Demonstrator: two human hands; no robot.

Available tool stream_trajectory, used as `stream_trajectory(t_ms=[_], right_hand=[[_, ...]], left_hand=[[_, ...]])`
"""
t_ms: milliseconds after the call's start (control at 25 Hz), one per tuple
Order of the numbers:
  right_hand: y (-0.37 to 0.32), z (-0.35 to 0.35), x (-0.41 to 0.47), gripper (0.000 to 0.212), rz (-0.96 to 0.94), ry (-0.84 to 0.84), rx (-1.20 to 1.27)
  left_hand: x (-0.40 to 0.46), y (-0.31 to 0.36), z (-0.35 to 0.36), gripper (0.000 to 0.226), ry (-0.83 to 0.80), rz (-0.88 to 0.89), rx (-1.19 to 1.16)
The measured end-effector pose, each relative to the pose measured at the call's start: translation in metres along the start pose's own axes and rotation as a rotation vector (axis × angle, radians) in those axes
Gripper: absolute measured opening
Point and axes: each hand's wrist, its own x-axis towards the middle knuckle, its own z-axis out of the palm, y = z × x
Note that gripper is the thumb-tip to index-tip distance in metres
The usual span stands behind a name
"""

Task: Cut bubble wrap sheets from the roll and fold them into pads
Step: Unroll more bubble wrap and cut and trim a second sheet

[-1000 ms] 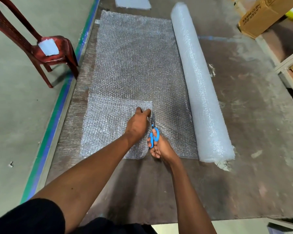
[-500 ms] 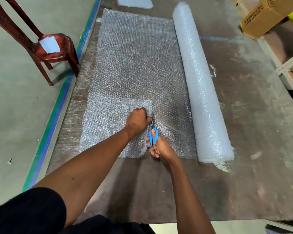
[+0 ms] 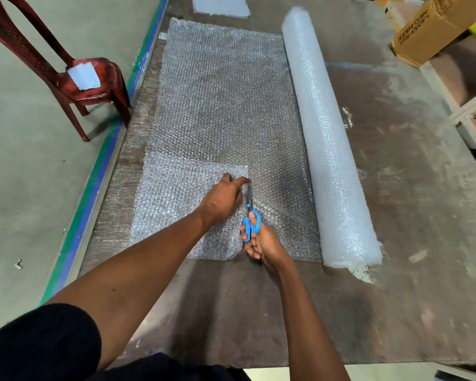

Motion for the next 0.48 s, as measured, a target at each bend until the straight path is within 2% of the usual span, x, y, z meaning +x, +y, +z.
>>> stream_trajectory(t_ms=[80, 240, 480], right_hand=[[0.001, -0.001, 0.0, 0.051, -0.007, -0.004, 0.004], [0.005, -0.001, 0.004, 0.053, -0.011, 0.003, -0.022], [0.001, 0.0, 0.003, 0.053, 0.002, 0.003, -0.015]], left_hand=[[0.005, 0.0, -0.003, 0.045, -0.014, -0.002, 0.012], [0.014, 0.003, -0.007, 0.027, -0.008, -0.078, 0.031], [0.013, 0.006, -0.005, 0.03, 0.032, -0.163, -0.021]])
